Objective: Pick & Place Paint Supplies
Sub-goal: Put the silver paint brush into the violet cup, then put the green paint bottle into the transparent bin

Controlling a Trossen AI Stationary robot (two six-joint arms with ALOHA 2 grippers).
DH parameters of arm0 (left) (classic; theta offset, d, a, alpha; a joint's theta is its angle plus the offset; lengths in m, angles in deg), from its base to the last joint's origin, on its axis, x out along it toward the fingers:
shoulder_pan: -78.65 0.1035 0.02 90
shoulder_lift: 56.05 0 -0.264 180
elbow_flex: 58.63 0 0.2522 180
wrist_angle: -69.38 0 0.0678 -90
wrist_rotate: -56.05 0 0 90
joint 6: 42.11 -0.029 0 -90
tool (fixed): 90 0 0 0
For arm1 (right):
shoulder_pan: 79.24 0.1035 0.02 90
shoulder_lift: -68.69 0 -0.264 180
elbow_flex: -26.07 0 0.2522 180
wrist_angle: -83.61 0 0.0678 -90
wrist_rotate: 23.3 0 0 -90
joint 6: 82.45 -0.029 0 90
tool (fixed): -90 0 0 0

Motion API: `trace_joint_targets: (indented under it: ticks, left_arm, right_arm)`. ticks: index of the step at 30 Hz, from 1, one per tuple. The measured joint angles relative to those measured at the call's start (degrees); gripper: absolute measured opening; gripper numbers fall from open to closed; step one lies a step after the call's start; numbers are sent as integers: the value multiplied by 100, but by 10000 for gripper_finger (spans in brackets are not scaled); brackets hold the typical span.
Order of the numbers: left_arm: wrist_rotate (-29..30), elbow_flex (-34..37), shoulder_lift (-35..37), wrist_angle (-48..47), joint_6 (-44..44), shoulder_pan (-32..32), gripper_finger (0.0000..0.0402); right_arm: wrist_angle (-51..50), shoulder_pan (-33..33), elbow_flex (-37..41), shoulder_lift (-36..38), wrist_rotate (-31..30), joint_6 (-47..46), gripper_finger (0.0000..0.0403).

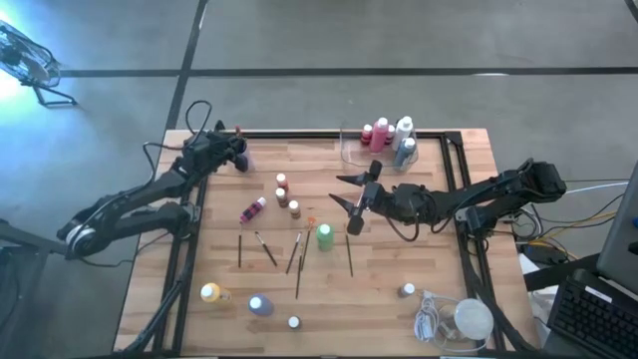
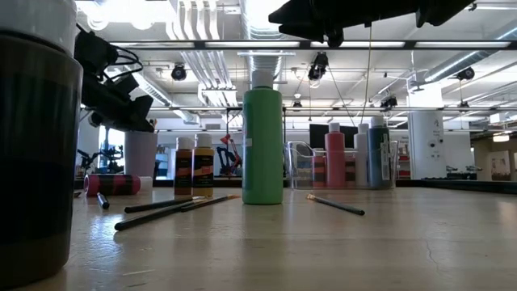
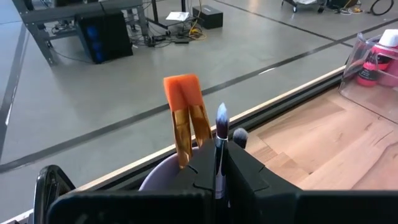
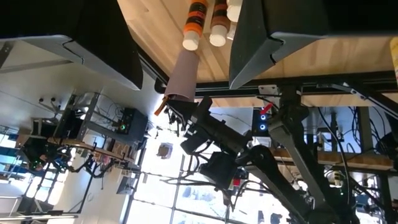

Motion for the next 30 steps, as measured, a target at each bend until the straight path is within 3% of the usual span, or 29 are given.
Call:
trace_joint_targets:
  ticks: [6, 14, 21, 30]
  left_arm:
    - [0, 0, -67, -32, 23, 7, 21]
    - [0, -16, -48, -77, 105, 7, 103]
    - [-47, -341, 102, -591, 341, 7, 133]
    - [-1558, -817, 667, -871, 503, 7, 135]
  right_arm:
    - [-10, 0, 0, 0, 0, -1, 254]
    - [-34, 0, 0, 0, 0, -1, 241]
    - [-35, 0, 0, 0, 0, 1, 225]
    - [-59, 0, 0, 0, 0, 39, 240]
